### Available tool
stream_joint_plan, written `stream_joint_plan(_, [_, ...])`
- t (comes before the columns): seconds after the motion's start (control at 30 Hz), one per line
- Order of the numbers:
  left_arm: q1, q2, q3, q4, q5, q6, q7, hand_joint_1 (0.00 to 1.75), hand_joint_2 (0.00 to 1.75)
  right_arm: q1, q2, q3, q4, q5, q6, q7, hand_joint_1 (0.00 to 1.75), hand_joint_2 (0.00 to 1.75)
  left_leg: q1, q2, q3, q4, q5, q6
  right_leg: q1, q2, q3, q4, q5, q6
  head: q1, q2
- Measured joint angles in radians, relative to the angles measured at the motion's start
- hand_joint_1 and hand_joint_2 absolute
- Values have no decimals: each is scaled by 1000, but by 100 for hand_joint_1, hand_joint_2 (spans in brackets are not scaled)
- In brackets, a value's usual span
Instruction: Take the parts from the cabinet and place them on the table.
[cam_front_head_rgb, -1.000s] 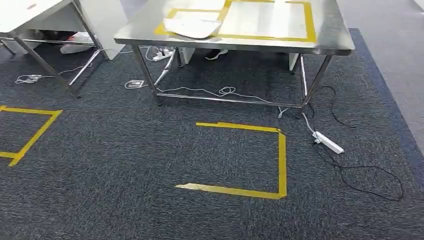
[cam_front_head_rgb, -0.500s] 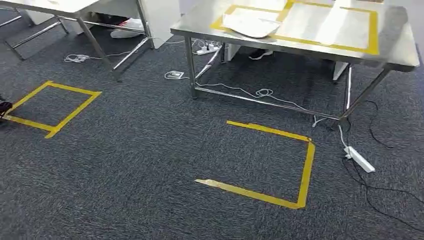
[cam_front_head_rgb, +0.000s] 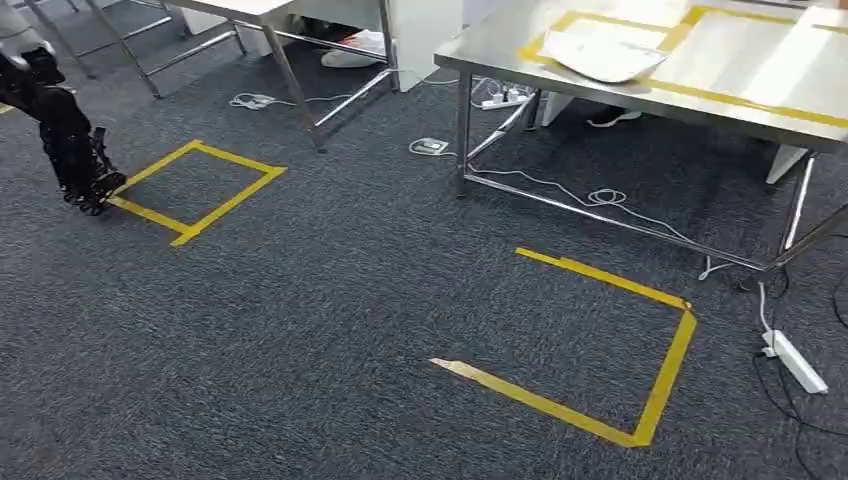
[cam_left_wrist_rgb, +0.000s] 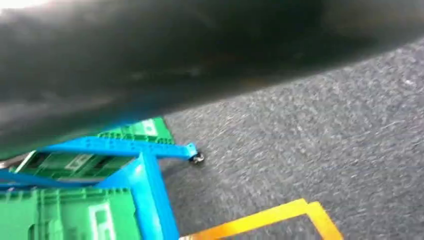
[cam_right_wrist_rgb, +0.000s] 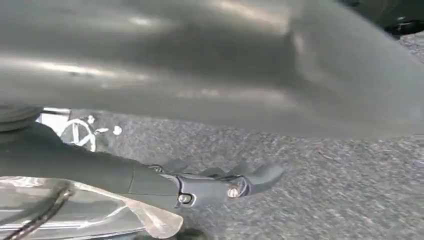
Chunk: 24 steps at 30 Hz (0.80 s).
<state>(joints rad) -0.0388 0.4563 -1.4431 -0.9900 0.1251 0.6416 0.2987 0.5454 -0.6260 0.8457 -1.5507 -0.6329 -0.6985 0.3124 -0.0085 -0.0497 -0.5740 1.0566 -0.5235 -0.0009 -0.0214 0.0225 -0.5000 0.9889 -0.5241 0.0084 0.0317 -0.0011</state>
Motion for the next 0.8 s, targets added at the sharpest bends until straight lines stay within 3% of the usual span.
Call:
stream_joint_plan(0.03, [-4,0,0,3,-1,-1,-1,0,0,1,0,0,0,0,0,0,0,0,2,23,-34,75,-42,-6,1,-16,0,0,-1,-5,-1,0])
stream_joint_plan(0.07, [-8,-2,0,4,-3,-6,-3,0,0,4,2,0,0,0,0,0,0,0,5,33,-70,152,-78,-9,2,-30,-1,0,-2,-6,0,0])
stream_joint_plan(0.1, [-10,-5,0,6,-8,-11,-6,0,0,6,2,-1,0,0,0,0,0,0,8,38,-105,228,-106,-12,3,-46,-6,0,-3,-8,0,0])
stream_joint_plan(0.13, [-10,-7,0,8,-10,-16,-8,0,0,6,2,-2,0,-2,0,0,0,0,10,38,-118,260,-112,-13,3,-57,-12,0,-4,-8,0,0])
stream_joint_plan(0.17, [-8,-10,0,13,-12,-23,-11,0,0,6,3,-5,0,-4,0,-1,0,0,12,39,-110,251,-91,-14,4,-75,-10,0,-7,-8,-1,0])
stream_joint_plan(0.2, [-8,-11,0,16,-16,-29,-14,0,0,6,4,-8,0,-6,0,-3,0,0,13,41,-83,200,-59,-13,4,-88,-8,0,-9,-8,-1,0])
stream_joint_plan(0.23, [-9,-12,0,19,-20,-34,-17,0,0,6,4,-10,0,-9,0,-4,0,0,12,51,-33,106,-15,-9,4,-102,-5,0,-11,-6,-1,0])
stream_joint_plan(0.27, [-11,-12,2,21,-23,-38,-21,0,0,7,4,-13,0,-10,0,-5,0,0,10,84,20,14,16,-3,4,-113,0,0,-12,-3,-1,0])
stream_joint_plan(0.3, [-16,-13,3,24,-29,-45,-23,0,0,10,5,-16,0,-13,0,-6,0,0,1,140,54,-54,11,2,11,-126,9,2,-17,4,-1,0])
stream_joint_plan(0.37, [-24,-18,9,32,-32,-52,-27,0,0,12,8,-18,1,-16,0,-10,0,0,-2,115,46,-55,14,12,12,-147,7,1,-20,15,1,0])
stream_joint_plan(0.43, [-18,-19,9,38,-39,-56,-32,0,0,9,8,-23,0,-19,0,-15,0,0,-4,91,43,-57,18,19,11,-169,27,-4,-20,24,2,0])
stream_joint_plan(0.47, [-16,-18,11,39,-47,-60,-36,0,0,9,8,-24,0,-22,0,-19,0,0,2,79,50,-66,26,29,7,-160,28,-3,-26,33,1,0])
stream_joint_plan(0.5, [-13,-20,16,40,-53,-63,-39,0,0,9,8,-26,0,-24,0,-20,0,0,3,73,50,-70,29,33,5,-107,14,18,-46,37,6,0])
stream_joint_plan(0.53, [-14,-20,22,41,-56,-66,-40,0,0,13,8,-27,0,-22,0,-21,0,0,3,63,48,-70,30,37,3,-61,-13,79,-85,37,7,0])
stream_joint_plan(0.57, [-17,-21,29,42,-63,-68,-40,0,0,17,8,-29,1,-21,0,-18,0,0,3,49,46,-70,31,39,3,-36,-59,178,-131,37,8,0])
stream_joint_plan(0.6, [-18,-24,32,43,-65,-70,-41,0,0,19,8,-31,1,-21,0,-16,0,0,1,35,44,-69,32,41,4,-28,-102,261,-159,37,8,0])
stream_joint_plan(0.63, [-17,-27,34,43,-66,-70,-42,0,0,19,8,-31,1,-21,0,-16,0,0,-1,24,44,-69,32,41,4,-25,-133,312,-165,37,8,0])
stream_joint_plan(0.67, [-15,-28,34,44,-66,-71,-42,0,0,19,8,-32,1,-20,0,-14,0,0,-2,10,46,-69,32,41,5,-24,-139,310,-146,36,8,0])
stream_joint_plan(0.7, [-14,-29,34,44,-66,-72,-42,0,0,20,8,-34,1,-18,0,-13,0,0,-2,-4,48,-68,32,41,5,-23,-124,263,-103,33,8,0])
stream_joint_plan(0.73, [-14,-30,36,45,-66,-72,-42,0,0,21,8,-35,1,-16,0,-12,0,0,-2,-18,50,-68,32,40,5,-16,-90,180,-50,30,8,0])
stream_joint_plan(0.77, [-14,-31,39,45,-66,-71,-42,0,0,22,8,-36,0,-15,0,-12,0,0,-2,-33,53,-68,31,40,5,7,-47,81,0,26,8,0])
stream_joint_plan(0.8, [-14,-33,42,45,-68,-71,-42,0,0,22,8,-36,0,-15,0,-12,0,0,1,-44,50,-67,30,37,2,69,-21,22,5,21,7,0])
